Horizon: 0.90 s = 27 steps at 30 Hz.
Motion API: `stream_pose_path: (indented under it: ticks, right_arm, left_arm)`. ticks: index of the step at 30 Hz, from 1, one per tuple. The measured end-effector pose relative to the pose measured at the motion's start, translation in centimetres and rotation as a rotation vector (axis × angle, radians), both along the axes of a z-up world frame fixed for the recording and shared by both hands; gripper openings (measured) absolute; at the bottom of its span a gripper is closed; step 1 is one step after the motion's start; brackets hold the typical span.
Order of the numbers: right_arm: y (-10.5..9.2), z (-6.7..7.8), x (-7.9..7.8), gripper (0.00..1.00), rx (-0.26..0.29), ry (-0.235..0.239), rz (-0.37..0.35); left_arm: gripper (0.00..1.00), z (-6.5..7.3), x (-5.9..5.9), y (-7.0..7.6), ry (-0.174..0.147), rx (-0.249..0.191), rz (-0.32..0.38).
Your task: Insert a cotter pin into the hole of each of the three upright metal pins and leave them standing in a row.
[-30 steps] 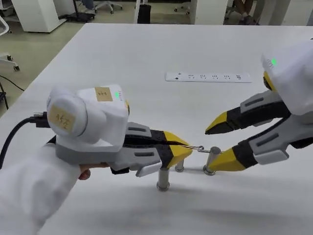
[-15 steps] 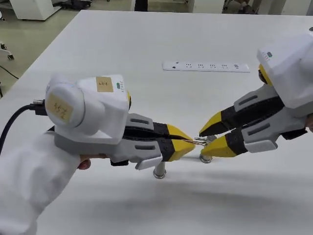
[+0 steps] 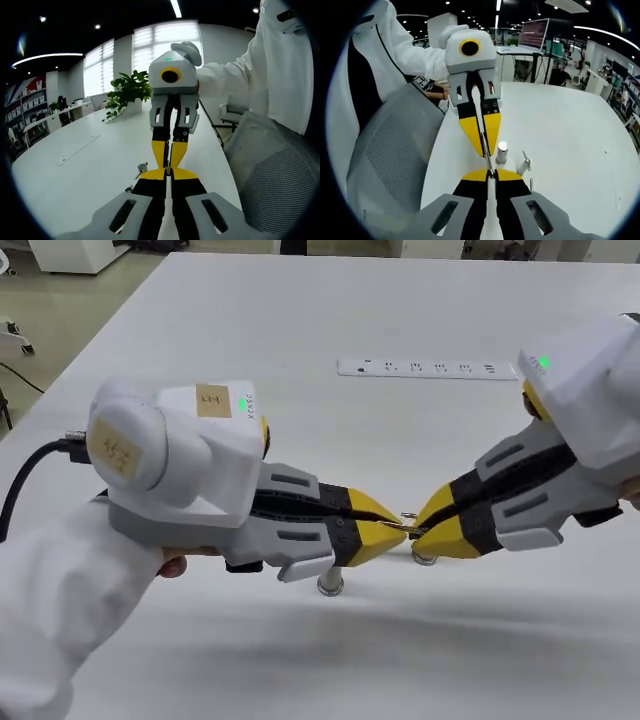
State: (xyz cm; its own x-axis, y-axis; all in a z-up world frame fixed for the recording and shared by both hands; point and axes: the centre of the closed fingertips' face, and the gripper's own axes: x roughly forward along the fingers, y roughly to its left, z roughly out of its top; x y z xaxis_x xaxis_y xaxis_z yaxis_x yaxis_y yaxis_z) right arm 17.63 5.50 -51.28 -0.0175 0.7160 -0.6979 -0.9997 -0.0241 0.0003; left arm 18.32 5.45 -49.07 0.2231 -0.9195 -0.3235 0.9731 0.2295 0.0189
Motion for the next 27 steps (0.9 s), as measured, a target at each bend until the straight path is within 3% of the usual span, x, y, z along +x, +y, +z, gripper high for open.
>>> stream_pose_path:
  ticks: [2, 3, 7, 10, 15, 27]
  right_arm:
    - [-0.1, -0.1, -0.1, 0.00, -0.005, -0.002, 0.002]
    - [-0.1, -0.2, -0.3, 0.00, -0.011, -0.021, 0.027]
    - [-0.1, -0.2, -0.5, 0.00, -0.019, -0.015, 0.027]
    - [0.0, -0.2, -0.2, 0.00, -0.016, -0.018, 0.005]
    - [0.4, -0.1, -0.2, 0.00, -0.011, -0.016, 0.011]
    - [0.1, -1.7, 1.1, 0.00, -0.063, -0.021, -0.020]
  left_arm:
    - [0.00, -0.3, 0.0, 0.1, 0.049, 0.005, 0.016]
    - [0.00, -0.2, -0.1, 0.0, 0.033, 0.006, 0.007]
    - [0.00, -0.5, -0.3, 0.0, 0.043, 0.018, 0.008]
    - [0.00, -0.5, -0.1, 0.2, 0.075, 0.008, 0.040]
    - [0.06, -0.4, 0.5, 0.9, 0.044, 0.022, 0.062]
    - [0.26, -2.4, 1.5, 3.3, 0.065, 0.084, 0.139]
